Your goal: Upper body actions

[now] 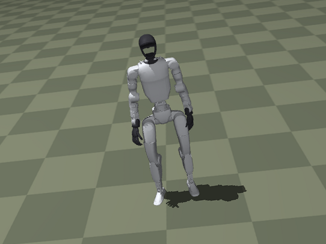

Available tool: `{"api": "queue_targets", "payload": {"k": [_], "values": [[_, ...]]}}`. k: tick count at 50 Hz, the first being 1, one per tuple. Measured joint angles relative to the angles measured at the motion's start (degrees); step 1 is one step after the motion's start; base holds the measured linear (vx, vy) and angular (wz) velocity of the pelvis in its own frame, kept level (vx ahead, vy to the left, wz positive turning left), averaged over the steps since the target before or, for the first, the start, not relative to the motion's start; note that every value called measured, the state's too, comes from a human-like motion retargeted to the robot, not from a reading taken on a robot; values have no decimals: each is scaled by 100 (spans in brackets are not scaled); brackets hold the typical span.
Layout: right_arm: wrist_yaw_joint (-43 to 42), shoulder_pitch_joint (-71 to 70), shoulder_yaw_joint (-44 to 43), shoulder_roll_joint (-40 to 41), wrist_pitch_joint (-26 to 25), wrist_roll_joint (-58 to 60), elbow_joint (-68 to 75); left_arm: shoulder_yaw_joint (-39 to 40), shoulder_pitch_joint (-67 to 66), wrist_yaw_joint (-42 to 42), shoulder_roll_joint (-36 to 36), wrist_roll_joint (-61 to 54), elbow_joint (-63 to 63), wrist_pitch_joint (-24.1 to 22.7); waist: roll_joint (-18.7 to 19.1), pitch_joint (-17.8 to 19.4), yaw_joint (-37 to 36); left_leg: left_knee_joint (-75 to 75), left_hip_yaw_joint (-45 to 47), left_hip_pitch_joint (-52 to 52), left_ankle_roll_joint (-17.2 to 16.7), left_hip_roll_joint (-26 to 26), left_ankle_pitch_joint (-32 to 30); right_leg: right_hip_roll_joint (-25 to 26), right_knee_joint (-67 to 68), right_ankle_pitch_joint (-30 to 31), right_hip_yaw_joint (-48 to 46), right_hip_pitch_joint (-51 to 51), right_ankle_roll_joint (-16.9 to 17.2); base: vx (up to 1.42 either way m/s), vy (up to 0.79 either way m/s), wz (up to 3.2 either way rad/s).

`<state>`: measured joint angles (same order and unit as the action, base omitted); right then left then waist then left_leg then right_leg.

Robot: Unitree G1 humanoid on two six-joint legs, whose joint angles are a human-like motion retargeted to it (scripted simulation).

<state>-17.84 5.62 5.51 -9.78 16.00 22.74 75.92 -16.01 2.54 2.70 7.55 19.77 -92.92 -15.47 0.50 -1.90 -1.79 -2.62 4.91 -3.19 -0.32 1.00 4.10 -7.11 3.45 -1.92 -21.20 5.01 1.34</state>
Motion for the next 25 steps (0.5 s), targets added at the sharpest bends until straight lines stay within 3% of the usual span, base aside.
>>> {"api": "queue_targets", "payload": {"k": [5,13,17,25], "values": [[-126,-189,-84,20,-282,374,825,84,-29,140,58,-173,-64,60,-4,-22,23,1,-5,5,-5,6,-3,1,3,-2,-11,-8,0,0,0,0],[1018,-514,-267,108,-1650,678,1969,145,-4,124,67,-163,-76,110,-44,-47,-4,-4,-13,11,-2,4,-6,-3,8,-7,-26,-22,-4,0,0,0],[1368,-546,-191,150,-1648,543,2128,155,4,132,10,-294,-45,86,-68,-49,-10,-5,-22,11,-1,0,-10,-9,9,-12,-44,-32,-5,0,0,0],[1288,-502,-104,223,-1595,837,1860,-14,1,149,-56,-216,35,44,-81,-41,33,-6,-48,2,3,12,-20,-50,49,-2,-55,1,28,0,0,0]]}}
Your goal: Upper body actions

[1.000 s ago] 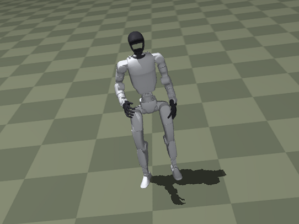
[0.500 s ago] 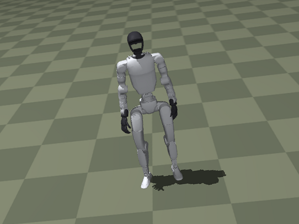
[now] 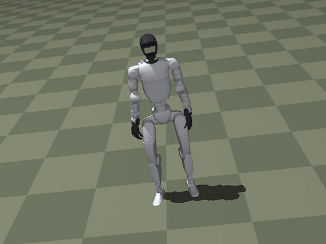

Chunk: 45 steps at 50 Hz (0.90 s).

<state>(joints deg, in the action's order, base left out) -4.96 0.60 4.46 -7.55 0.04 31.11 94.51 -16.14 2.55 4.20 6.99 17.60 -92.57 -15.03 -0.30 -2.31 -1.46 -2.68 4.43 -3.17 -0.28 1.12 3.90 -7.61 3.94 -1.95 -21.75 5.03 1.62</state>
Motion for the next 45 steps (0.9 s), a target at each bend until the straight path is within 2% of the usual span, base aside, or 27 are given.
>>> {"api": "queue_targets", "payload": {"k": [23,32,45], "values": [[452,-224,90,-179,-103,330,-177,-259,114,66,125,391,10,104,-12,149,-65,1,121,-25,22,-18,-12,66,8,-15,166,106,-77,0,0,0],[633,-321,423,-531,-87,980,-429,-335,213,163,135,328,49,108,119,336,-87,6,129,-79,35,-25,-34,39,43,2,159,170,-66,-1,0,0],[645,-724,993,-1272,327,1503,-1378,-770,430,119,373,460,360,5,411,717,61,-5,110,-301,53,-104,-100,-58,23,73,106,351,-40,-8,-1,6]]}}
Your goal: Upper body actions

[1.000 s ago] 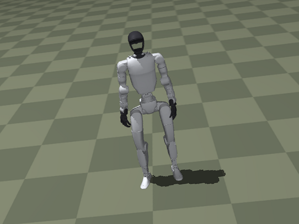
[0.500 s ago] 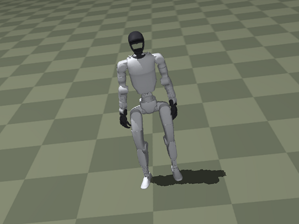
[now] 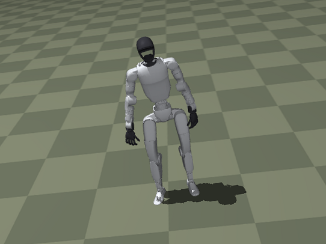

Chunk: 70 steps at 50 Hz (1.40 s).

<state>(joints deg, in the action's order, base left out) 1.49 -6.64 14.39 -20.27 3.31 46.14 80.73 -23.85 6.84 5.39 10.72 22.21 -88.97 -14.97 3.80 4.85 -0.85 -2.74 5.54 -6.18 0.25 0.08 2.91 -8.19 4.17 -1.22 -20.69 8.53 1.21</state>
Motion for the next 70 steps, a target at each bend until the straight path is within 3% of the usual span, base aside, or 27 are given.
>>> {"api": "queue_targets", "payload": {"k": [10,18,27,37,42,45,50,54,60,70], "values": [[-116,-1445,194,24,-161,585,337,55,265,6,292,-439,518,-111,75,686,148,-200,27,-443,21,-36,-29,-54,12,123,88,395,-8,-19,-3,-3],[-350,-2680,-37,102,-188,157,430,347,751,-416,579,-867,1344,-309,256,1563,294,-1144,-308,-1801,-45,-27,167,-328,606,20,-19,1430,77,-38,-3,27],[-1016,-4106,186,37,-90,-761,520,609,1458,-1348,1092,-1673,3581,-876,236,2330,237,-2689,-222,-4004,-32,-208,772,-987,3050,-910,227,4035,29,-41,-8,32],[-1975,-5132,580,-240,-219,-471,652,-8,2778,-653,1517,-1824,6326,-876,415,2437,360,-5321,-156,-7107,81,-863,1472,-1949,5974,-1833,485,7156,-341,-21,-9,83],[-3048,-5262,754,-195,-333,-190,705,-414,2978,157,1516,-2251,7513,-367,668,2494,377,-6990,-37,-8234,174,-1020,1919,-2210,7445,-2307,492,8066,-699,-3,0,17],[-3848,-4941,857,-167,-453,43,752,-674,2734,792,1594,-2623,8447,310,839,2494,249,-8069,48,-8377,238,-1020,2403,-2274,8369,-2652,518,8142,-888,5,6,-55],[-5573,-4454,932,-273,-708,38,896,-1071,2246,2173,1333,-2192,9277,1536,1255,2494,-151,-9694,225,-8377,454,-893,3238,-2210,9705,-3106,450,8142,-1231,9,13,-72],[-6978,-4120,891,-361,-776,25,1045,-1419,2149,2544,1124,-2325,9745,2274,1587,2494,-525,-10872,437,-8377,668,-727,3946,-2144,10585,-3393,298,8142,-1545,11,12,-69],[-7916,-3747,940,-206,-625,144,1320,-1683,1893,2211,948,-2184,10416,2308,1830,2494,-527,-12096,841,-8377,1025,-813,4627,-2298,11603,-3775,357,8142,-1621,17,16,-14],[-8871,-3409,1353,18,-28,122,1667,-1906,1652,1231,758,-2984,10567,2255,1735,2494,-308,-13204,813,-8377,637,-827,4705,-2441,12454,-3969,590,8142,-1621,9,7,-4]]}}
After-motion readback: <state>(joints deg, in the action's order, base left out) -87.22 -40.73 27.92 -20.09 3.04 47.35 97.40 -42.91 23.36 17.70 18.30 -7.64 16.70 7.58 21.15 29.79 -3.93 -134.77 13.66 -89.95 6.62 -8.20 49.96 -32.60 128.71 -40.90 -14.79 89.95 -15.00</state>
